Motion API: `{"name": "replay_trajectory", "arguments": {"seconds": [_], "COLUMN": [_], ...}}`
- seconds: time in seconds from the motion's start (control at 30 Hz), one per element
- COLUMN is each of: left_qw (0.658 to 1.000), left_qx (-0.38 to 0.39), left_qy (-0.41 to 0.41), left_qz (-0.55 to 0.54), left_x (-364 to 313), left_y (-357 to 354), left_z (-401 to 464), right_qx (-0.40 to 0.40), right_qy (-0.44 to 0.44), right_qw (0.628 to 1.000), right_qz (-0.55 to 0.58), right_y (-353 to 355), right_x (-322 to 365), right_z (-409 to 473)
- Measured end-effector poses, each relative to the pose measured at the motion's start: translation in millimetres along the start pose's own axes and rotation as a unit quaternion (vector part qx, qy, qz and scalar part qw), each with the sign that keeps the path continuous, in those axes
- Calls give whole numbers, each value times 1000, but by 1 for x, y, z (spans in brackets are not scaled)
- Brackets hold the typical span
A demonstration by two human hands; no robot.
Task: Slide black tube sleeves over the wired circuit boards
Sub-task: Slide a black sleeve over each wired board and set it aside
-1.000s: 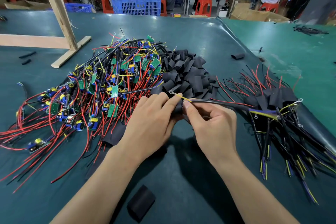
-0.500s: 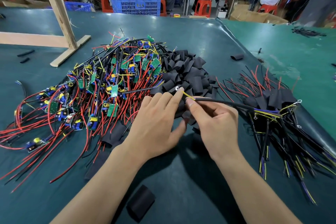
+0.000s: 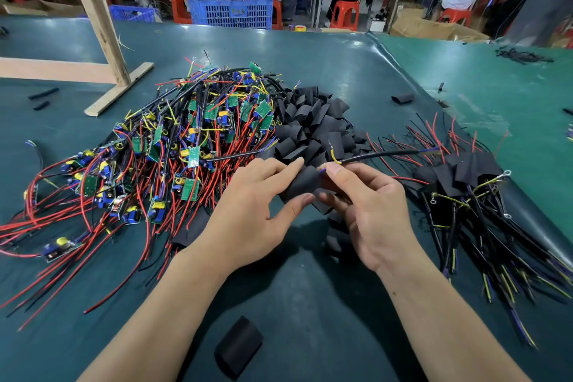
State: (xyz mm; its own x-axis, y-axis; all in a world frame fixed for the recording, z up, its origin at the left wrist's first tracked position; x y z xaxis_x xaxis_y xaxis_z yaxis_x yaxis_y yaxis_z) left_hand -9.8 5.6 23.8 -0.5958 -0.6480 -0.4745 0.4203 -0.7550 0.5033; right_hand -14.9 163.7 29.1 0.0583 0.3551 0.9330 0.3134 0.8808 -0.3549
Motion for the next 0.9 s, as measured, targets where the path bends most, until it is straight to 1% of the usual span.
{"name": "replay_trajectory", "arguments": {"seconds": [0.23, 0.4, 0.53, 0.6, 0.63, 0.7, 0.73, 0.8, 0.9], "left_qw": [999, 999, 994, 991, 990, 989, 990, 991, 980], "left_qx": [-12, -15, -43, -53, -55, -54, -58, -95, -198], "left_qy": [-24, -18, 40, 62, 66, 61, 57, 37, -1], "left_qz": [-23, -49, -87, -104, -112, -119, -116, -81, -4], "left_x": [3, 5, 3, 3, 2, 2, 1, 2, 5], "left_y": [-2, -2, 1, 4, 5, 5, 6, 9, 17], "left_z": [0, -1, 0, 1, 2, 2, 2, 4, 5], "right_qx": [10, 7, 32, 53, 65, 86, 93, 73, 15], "right_qy": [-31, -55, -75, -94, -100, -97, -91, -75, -34], "right_qw": [999, 997, 994, 993, 993, 991, 991, 994, 999], "right_qz": [41, 55, 67, 49, 19, -36, -43, -31, 10], "right_y": [-3, -2, -1, 1, 2, 5, 7, 9, 10], "right_x": [-2, -4, -2, -2, -1, 2, 3, 7, 14], "right_z": [0, 1, 3, 3, 3, 3, 3, 4, 7]}}
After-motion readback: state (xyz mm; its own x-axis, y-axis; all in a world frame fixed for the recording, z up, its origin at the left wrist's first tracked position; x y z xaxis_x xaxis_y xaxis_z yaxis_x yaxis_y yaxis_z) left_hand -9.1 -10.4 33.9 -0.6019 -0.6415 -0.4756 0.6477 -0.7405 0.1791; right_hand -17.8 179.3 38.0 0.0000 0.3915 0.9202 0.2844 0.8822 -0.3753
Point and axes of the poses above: each hand's wrist, its own z-axis towards the middle knuckle, its own y-axis out of the back of the hand, x = y × z, the point moved 2 cm from there along z, towards the middle knuckle, and after that the axes turned 15 degrees about -x, right-handed, at the moved point
